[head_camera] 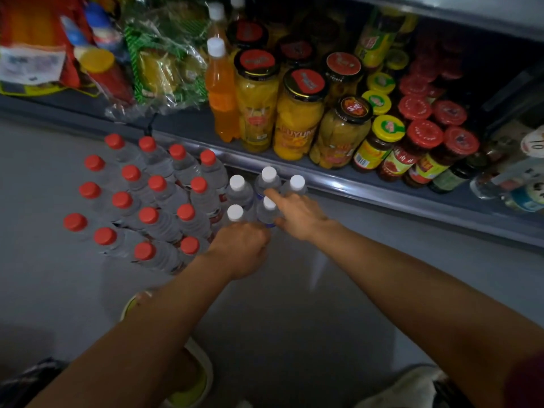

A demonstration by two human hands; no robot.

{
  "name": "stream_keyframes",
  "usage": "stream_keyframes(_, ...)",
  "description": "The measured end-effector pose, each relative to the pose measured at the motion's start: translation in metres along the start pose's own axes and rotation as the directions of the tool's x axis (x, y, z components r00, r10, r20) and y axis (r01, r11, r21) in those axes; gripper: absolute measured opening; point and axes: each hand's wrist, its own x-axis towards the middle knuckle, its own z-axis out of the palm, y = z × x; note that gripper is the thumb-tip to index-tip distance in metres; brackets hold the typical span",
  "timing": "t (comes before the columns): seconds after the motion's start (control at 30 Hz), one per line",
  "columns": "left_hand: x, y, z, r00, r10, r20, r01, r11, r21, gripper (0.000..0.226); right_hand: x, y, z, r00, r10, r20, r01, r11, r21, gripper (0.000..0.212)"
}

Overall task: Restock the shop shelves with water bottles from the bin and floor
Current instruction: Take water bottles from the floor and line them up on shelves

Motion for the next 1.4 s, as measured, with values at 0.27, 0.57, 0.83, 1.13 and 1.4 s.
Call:
stream_keyframes(0.27,0.000,-0.002,-0.001,1.000,-0.009,-0.011,0.009,1.000,0.003,0.026,0.010,-0.008,-0.002,0.998,-0.015,0.057,0.013,0.999,0.029,0.034)
stream_keyframes(0.57,-0.014,0.010,-0.023,0.995,-0.002,-0.102,0.004,1.000,0.022,0.023,-0.035,-0.003,-0.033,0.999,0.017,-0.036,-0.013,0.995,0.104,0.037)
stream_keyframes(0.83,-0.043,0.033,-0.080,0.963,0.032,-0.268,-0.024,0.999,0.031,0.014,-0.094,-0.008,-0.107,0.949,0.009,-0.314,0.014,0.997,0.073,0.026)
stream_keyframes(1.13,-0.077,0.047,-0.161,0.877,0.097,-0.471,-0.041,0.991,0.129,0.016,-0.147,-0.027,-0.197,0.799,0.059,-0.598,0.013,0.993,0.114,0.028)
stream_keyframes(1.4,-0.098,0.060,-0.230,0.791,0.144,-0.594,-0.041,0.982,0.184,0.022,-0.182,-0.032,-0.269,0.728,-0.032,-0.684,0.124,0.988,0.086,0.018)
